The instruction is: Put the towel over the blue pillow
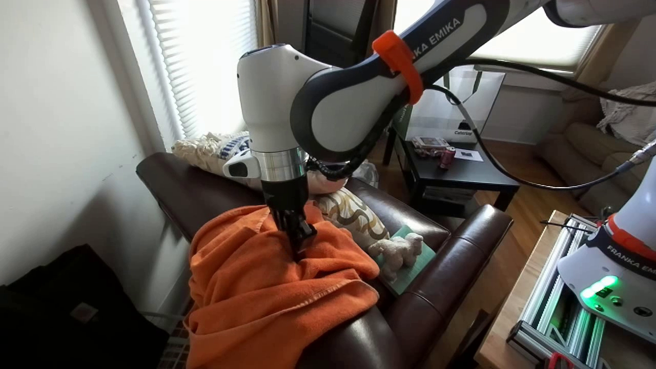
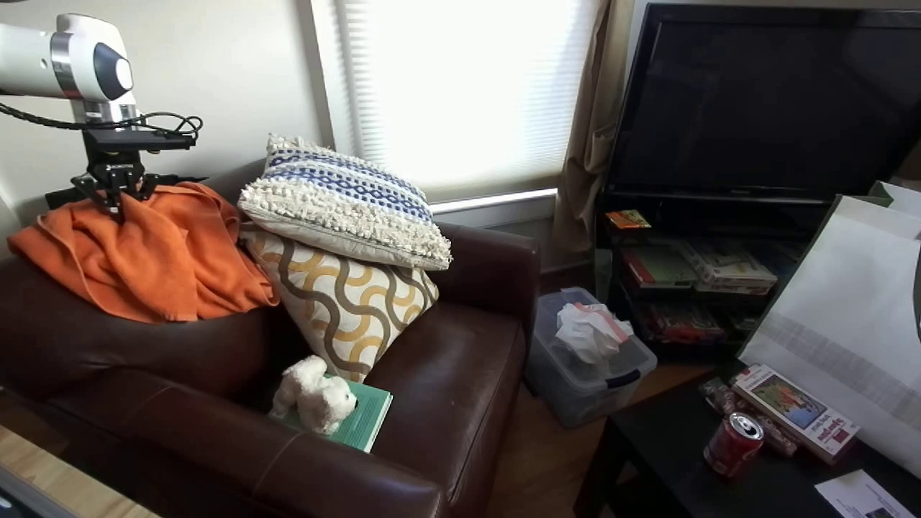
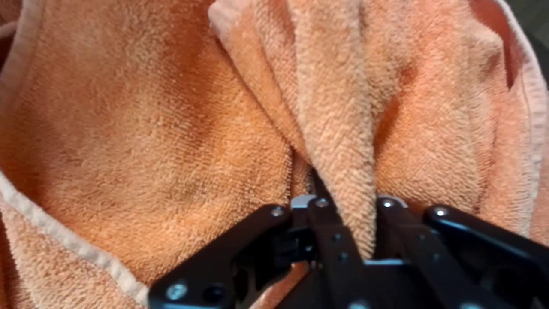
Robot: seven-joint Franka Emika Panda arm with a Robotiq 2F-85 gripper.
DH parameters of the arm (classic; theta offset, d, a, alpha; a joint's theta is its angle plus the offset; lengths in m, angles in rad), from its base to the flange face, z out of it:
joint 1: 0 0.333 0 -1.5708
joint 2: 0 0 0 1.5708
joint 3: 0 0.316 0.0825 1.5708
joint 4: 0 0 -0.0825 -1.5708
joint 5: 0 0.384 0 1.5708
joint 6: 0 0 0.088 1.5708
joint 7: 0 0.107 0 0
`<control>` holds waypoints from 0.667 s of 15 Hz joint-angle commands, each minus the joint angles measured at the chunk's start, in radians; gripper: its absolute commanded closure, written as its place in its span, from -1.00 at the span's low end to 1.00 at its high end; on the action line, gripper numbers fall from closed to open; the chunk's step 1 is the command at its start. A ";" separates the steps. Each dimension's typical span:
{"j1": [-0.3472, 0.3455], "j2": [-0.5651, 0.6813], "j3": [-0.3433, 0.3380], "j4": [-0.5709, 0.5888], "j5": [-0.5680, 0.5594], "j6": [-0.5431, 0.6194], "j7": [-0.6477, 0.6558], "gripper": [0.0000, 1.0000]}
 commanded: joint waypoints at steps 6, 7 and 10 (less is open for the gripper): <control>0.001 0.011 0.002 0.029 0.013 0.024 0.013 0.94; -0.005 0.003 0.011 0.042 0.029 0.061 0.019 0.97; -0.005 -0.068 0.025 0.073 0.046 0.160 0.033 0.94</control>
